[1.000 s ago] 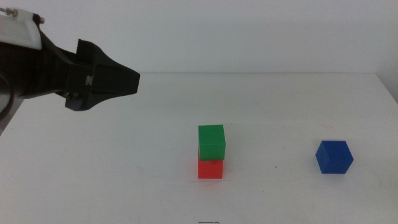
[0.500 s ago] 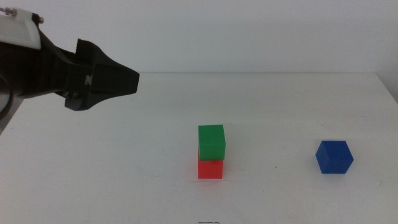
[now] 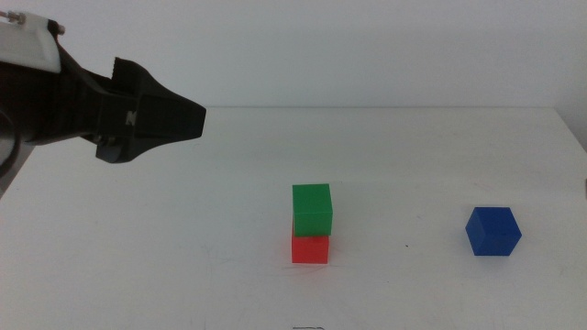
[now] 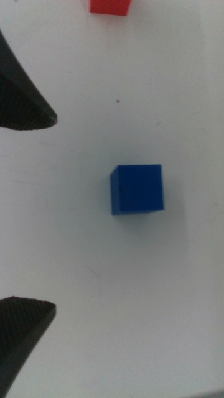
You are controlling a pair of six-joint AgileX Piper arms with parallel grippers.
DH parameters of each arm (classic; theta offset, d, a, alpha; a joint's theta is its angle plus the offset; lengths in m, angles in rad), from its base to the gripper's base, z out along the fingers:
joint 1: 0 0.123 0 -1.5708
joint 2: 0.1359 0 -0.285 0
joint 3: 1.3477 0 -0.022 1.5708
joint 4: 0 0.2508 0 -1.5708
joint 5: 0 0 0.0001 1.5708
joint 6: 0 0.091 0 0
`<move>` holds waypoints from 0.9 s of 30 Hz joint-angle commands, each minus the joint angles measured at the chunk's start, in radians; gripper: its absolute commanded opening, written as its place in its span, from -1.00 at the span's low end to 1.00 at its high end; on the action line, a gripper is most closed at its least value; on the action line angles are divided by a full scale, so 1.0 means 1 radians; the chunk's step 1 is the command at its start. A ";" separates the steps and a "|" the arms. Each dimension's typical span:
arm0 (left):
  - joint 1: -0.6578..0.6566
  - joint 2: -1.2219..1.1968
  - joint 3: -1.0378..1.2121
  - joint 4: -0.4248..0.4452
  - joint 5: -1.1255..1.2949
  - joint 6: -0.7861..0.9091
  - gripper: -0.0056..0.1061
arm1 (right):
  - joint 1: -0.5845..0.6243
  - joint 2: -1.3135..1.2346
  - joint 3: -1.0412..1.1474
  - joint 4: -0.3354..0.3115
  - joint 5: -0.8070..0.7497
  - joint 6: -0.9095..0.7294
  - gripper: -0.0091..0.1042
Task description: Stack red cubes first, then green, then blue cubes in a specific spot.
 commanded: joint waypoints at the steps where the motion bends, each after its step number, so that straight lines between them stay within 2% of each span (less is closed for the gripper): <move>1: -0.002 -0.013 -0.024 -0.041 -0.051 -0.009 0.78 | 0.002 0.028 -0.036 0.029 -0.031 -0.032 0.82; 5: -0.002 -0.013 -0.024 -0.041 -0.051 -0.009 0.78 | 0.002 0.125 -0.051 0.095 -0.031 -0.089 0.82; 9: -0.002 -0.013 -0.024 -0.041 -0.051 -0.009 0.78 | 0.002 0.245 -0.074 0.121 -0.008 -0.177 0.82; 22: -0.002 -0.013 -0.024 -0.041 -0.051 -0.009 0.78 | 0.025 0.532 -0.200 0.066 0.014 -0.147 0.82; 27: -0.002 -0.013 -0.024 -0.041 -0.051 -0.009 0.78 | 0.114 0.583 -0.251 -0.014 -0.027 -0.095 0.82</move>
